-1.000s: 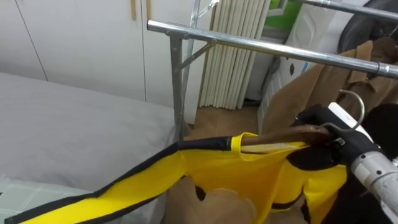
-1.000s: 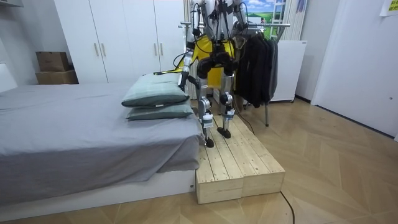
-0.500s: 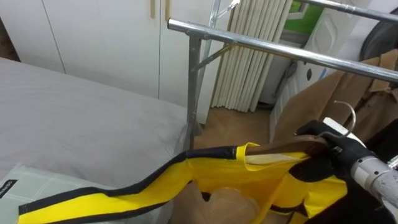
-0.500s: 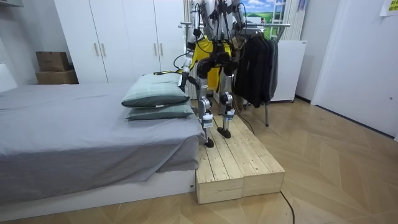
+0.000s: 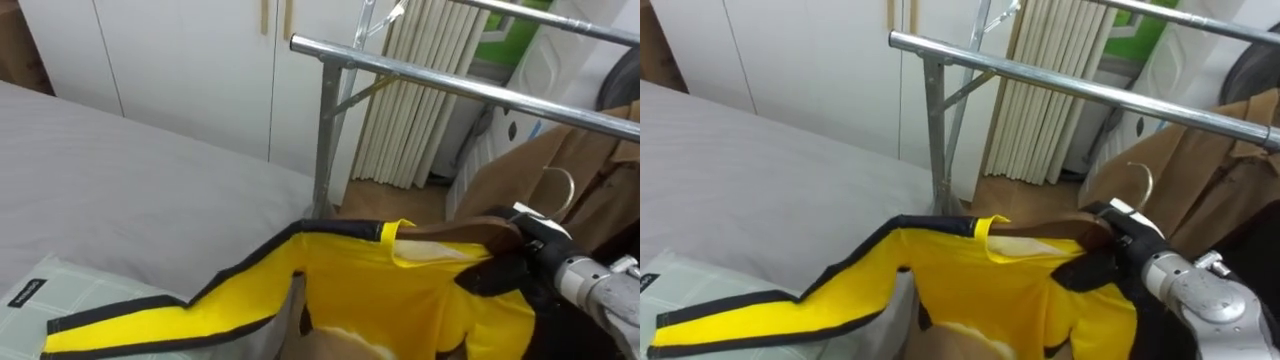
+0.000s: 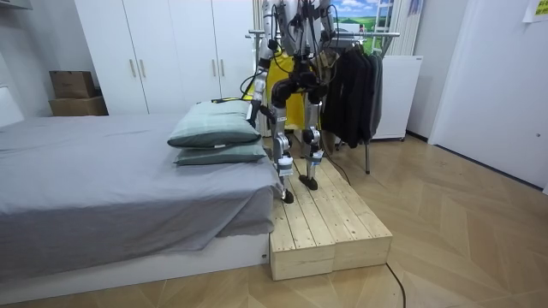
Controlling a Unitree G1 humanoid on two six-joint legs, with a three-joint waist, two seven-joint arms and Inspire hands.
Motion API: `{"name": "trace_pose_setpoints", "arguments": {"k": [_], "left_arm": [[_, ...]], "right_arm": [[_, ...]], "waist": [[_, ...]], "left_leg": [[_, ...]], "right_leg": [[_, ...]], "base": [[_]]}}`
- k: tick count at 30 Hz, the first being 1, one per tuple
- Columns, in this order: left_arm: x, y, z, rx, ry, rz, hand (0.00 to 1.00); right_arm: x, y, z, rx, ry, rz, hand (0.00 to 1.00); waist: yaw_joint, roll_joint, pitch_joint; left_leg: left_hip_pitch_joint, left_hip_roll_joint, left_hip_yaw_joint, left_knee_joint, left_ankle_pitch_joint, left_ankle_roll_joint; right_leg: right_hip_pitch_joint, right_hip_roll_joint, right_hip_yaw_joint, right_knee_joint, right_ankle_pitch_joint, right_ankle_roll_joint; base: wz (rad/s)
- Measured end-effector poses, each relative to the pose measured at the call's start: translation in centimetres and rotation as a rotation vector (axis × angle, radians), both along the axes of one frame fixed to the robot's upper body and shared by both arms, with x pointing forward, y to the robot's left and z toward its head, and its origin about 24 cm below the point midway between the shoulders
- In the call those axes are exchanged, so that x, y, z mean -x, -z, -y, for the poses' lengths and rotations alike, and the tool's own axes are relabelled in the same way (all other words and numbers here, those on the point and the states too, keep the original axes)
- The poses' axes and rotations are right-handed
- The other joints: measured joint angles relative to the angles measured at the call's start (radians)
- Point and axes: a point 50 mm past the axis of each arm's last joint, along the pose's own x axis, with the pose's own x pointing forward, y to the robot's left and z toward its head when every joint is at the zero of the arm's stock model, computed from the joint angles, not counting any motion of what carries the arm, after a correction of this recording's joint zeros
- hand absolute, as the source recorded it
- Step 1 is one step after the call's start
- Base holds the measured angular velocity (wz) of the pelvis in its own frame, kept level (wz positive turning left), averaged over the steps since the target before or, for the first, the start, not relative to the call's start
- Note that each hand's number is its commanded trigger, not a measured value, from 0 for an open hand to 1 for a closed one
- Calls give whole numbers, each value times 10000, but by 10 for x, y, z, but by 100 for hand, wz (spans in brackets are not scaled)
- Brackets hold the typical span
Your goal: Hang clothes
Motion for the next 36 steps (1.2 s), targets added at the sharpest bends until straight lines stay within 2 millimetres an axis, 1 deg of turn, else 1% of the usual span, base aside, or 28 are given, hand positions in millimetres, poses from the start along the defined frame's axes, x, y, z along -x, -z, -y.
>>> {"name": "trace_pose_setpoints", "arguments": {"k": [2, 6, 10, 12, 13, 14, 17, 21, 23, 25, 28, 29, 32, 36], "left_arm": [[-2, 0, 0, 24, 65, 150, 0], [1, 0, 0, 42, 106, 214, 0], [1, -1, 0, -15, 107, 270, 0], [1, -1, -1, -66, 128, 293, 0], [2, -1, -1, -74, 144, 312, 0], [2, -1, -2, -79, 165, 325, 0], [1, -1, -2, -82, 196, 396, 0], [2, -2, -3, -107, 195, 382, 0], [4, -3, -5, -118, 220, 400, 0], [6, -3, -6, -132, 159, 444, 0], [6, -4, -7, -174, 121, 520, 0], [7, -4, -8, -197, 126, 504, 0], [9, -6, -12, -281, 146, 457, 0], [8, -6, -12, -280, 163, 513, 0]], "right_arm": [[-2, 4, 2, -359, 117, -190, 100], [-4, 4, 1, -766, 145, -195, 100], [-7, 5, 2, -1256, 195, -179, 100], [-9, 10, 5, -1476, 370, -397, 100], [-8, 15, 9, -1566, 565, -634, 100], [-6, 21, 14, -1620, 772, -916, 100], [-3, 24, 23, -1524, 1009, -1160, 100], [-2, 22, 30, -1369, 1108, -1200, 100], [-1, 23, 33, -1342, 1148, -1303, 100], [-1, 23, 35, -1307, 1153, -1328, 100], [1, 17, 43, -1063, 1083, -1380, 100], [1, 16, 46, -981, 1085, -1396, 100], [1, 17, 54, -1117, 1221, -1718, 100], [-1, 12, 64, -1071, 1483, -1765, 100]], "waist": [[62, -11, -7], [78, -15, -10], [86, -46, -35], [86, -74, -38], [83, -90, -32], [109, -116, -47], [173, -195, -46], [192, -233, -58], [212, -278, -79], [225, -312, -75], [249, -375, -70], [250, -411, -54], [245, -528, -52], [244, -559, -57]], "left_leg": [[-43, -32, -94, -1, 15, 23], [-62, -30, -163, -4, 15, 24], [-101, -24, -215, 11, 22, 20], [-69, -31, -265, 8, 22, 20], [-16, -39, -327, 6, 22, 20], [33, -50, -379, -2, 22, 20], [21, -61, -377, 0, 22, 21], [42, -61, -346, 4, 22, 21], [66, -52, -334, 1, 23, 21], [82, -49, -333, 2, 23, 20], [100, -52, -333, 3, 23, 20], [153, -51, -333, 2, 23, 20], [240, -47, -331, 12, 22, 20], [197, -51, -329, 15, 19, 22]], "right_leg": [[-29, -23, -52, 12, 2, 0], [-28, -24, -107, -11, 1, 1], [3, -28, -159, -1, 8, -9], [48, -46, -250, -7, 8, -9], [142, -65, -340, -65, 7, -8], [208, -73, -373, -172, 6, -6], [178, -85, -360, -180, -11, 14], [179, -81, -340, -164, -8, 12], [196, -72, -345, -148, -9, 12], [202, -65, -341, -149, -9, 12], [223, -71, -334, -150, -10, 12], [285, -70, -332, -153, -10, 12], [366, -70, -337, -153, -32, -2], [329, -79, -357, -144, -28, -7]], "base": [[9], [4], [3], [8], [16], [13], [2], [-1], [0], [0], [0], [0], [0], [0]]}}
